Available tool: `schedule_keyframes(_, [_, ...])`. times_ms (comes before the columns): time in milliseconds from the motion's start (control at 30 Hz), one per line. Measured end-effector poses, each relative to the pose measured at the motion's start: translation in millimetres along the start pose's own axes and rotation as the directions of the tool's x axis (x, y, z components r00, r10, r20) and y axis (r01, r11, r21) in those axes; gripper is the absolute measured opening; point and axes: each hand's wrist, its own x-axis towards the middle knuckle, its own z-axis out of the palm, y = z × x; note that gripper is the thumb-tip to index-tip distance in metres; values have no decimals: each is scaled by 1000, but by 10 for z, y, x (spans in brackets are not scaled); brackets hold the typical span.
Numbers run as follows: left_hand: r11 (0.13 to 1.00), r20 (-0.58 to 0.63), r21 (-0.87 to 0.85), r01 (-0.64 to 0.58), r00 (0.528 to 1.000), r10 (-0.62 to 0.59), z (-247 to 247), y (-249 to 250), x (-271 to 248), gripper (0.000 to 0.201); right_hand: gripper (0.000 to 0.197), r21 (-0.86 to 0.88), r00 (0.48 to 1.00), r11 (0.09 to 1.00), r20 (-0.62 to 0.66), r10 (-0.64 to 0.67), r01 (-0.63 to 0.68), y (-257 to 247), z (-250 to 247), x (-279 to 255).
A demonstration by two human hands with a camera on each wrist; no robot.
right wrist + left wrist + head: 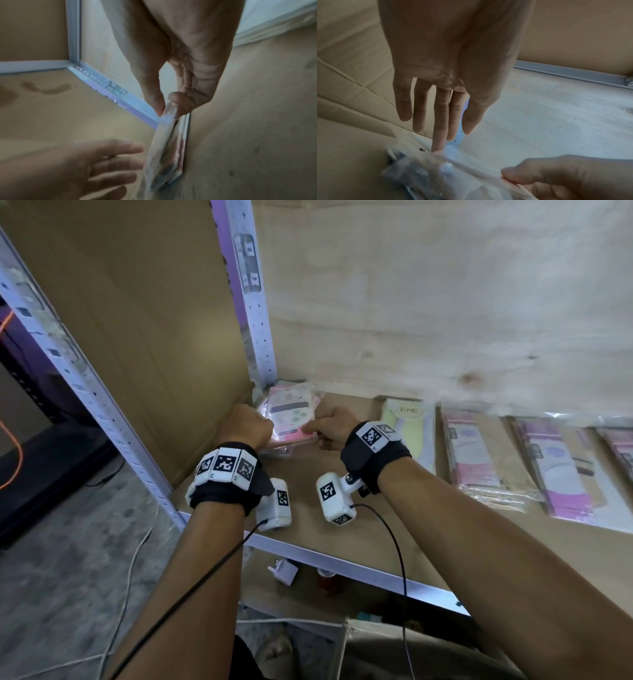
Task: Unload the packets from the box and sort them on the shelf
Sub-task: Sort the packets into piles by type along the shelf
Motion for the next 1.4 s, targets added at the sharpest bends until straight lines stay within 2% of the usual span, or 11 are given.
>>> schedule_keyframes(167, [952, 108, -302, 41, 994, -9, 58, 49, -75, 18, 6, 52, 996, 996, 62, 64, -67, 10, -311, -385])
schedule_keyframes(300, [802, 228, -585, 121, 974, 20, 84, 288, -287, 37, 19, 33, 998, 998, 26, -56, 55, -16, -627, -761])
schedule_keyframes(467, [719, 303, -681, 137, 947, 107, 48, 650, -642, 60, 22, -121, 951, 952, -96, -294, 282, -41, -1021, -1239])
schedule_keyframes(567, [590, 399, -783, 200, 888, 228, 86, 816, -807, 91, 19, -277, 889, 875, -122, -441, 396, -29, -1240, -1523])
schedule_keyframes(667, [423, 528, -826, 373, 776, 346, 170, 982, -934, 114, 23, -450, 856, 793, -108, -505, 411, 72, -1428, -1776])
schedule_keyframes(733, [339, 570, -819, 462, 719, 397, 268, 1101, -1023, 101, 26, -559, 828, 726, -118, -548, 401, 175, -1537, -1903])
schedule_keyframes(833, [280, 581, -814, 509, 726, 368, 475, 1240, -1152, 54, 32, -627, 827, 673, -79, -556, 392, 336, -1718, -2052])
schedule_keyframes(933, [285, 585, -810, 512, 738, 337, 673, 1333, -1226, 42, 35, -470, 889, 816, -128, -440, 336, 516, -1959, -2130])
schedule_keyframes(1100, [276, 580, -815, 510, 724, 374, 863, 1452, -1318, 12, 37, -105, 832, 972, -503, -236, 212, 783, -2352, -2119])
schedule_keyframes(1233, [322, 586, -811, 489, 683, 436, 1022, 1530, -1415, 26, 29, 314, 948, 946, -316, 23, 82, 995, -2540, -2174])
schedule_keyframes(1400, [341, 611, -790, 509, 615, 498, 1101, 1565, -1426, 60, 28, 441, 949, 887, -314, 6, 140, 1105, -2668, -2247])
